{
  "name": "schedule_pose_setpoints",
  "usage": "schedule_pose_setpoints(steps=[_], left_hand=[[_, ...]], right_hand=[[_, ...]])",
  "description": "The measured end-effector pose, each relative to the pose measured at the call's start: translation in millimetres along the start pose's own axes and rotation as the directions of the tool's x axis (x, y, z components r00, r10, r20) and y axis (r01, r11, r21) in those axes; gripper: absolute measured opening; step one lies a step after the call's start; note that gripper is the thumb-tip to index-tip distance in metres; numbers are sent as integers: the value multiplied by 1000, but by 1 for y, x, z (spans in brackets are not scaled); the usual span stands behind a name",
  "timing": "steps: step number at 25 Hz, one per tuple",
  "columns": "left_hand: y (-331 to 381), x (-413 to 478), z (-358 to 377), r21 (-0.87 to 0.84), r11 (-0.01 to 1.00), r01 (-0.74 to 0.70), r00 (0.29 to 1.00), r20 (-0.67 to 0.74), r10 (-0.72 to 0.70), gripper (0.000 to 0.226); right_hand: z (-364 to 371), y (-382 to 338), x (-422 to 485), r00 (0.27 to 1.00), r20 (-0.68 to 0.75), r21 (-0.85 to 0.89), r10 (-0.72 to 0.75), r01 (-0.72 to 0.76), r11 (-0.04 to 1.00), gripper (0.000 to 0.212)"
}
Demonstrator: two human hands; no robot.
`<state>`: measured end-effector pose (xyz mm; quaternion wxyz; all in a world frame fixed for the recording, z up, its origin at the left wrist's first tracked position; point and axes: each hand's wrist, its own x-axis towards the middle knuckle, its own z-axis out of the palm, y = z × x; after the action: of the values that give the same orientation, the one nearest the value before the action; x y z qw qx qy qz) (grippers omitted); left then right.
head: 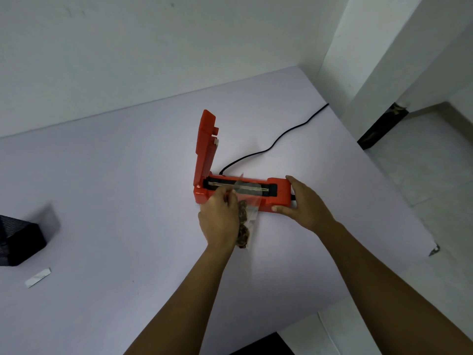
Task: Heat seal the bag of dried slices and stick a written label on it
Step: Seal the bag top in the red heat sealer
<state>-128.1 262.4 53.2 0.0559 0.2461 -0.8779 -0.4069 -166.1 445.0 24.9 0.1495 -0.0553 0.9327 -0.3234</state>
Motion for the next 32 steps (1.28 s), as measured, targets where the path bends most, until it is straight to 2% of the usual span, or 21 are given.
schedule_pose_setpoints(steps=[13, 18, 22, 25, 27, 29, 31, 32], left_hand=[[-4, -14, 0, -27, 982, -187, 981, -66, 185, 27], [-3, -9, 3, -149, 987, -54, 998, -37, 49, 26], [-15, -5, 3, -361, 922, 140, 988, 110, -107, 22], [-27, -9, 0, -456, 861, 225, 967, 210, -142, 20], [-36, -15, -7, -464, 856, 230, 965, 221, -139, 16], [-46, -22, -20, -479, 851, 216, 970, 204, -132, 11], [-60, -27, -36, -500, 840, 210, 975, 172, -142, 10], [-68, -29, -43, -501, 840, 209, 976, 154, -151, 10]], right_hand=[[4, 6, 1, 1000, 0, 19, 22, -22, 1000, 90], [5, 9, 3, 1000, 1, 21, 25, -25, 999, 87], [5, 9, 3, 1000, -4, 25, 16, -15, 1000, 86], [6, 11, 3, 1000, -7, 1, 30, -30, 1000, 96], [8, 10, -4, 994, -47, 66, 101, -98, 993, 101], [19, 0, -23, 965, -194, 188, 177, -141, 972, 90], [41, -19, -48, 888, -422, 270, 185, -71, 960, 54], [54, -31, -59, 857, -484, 306, 176, -22, 952, 35]])
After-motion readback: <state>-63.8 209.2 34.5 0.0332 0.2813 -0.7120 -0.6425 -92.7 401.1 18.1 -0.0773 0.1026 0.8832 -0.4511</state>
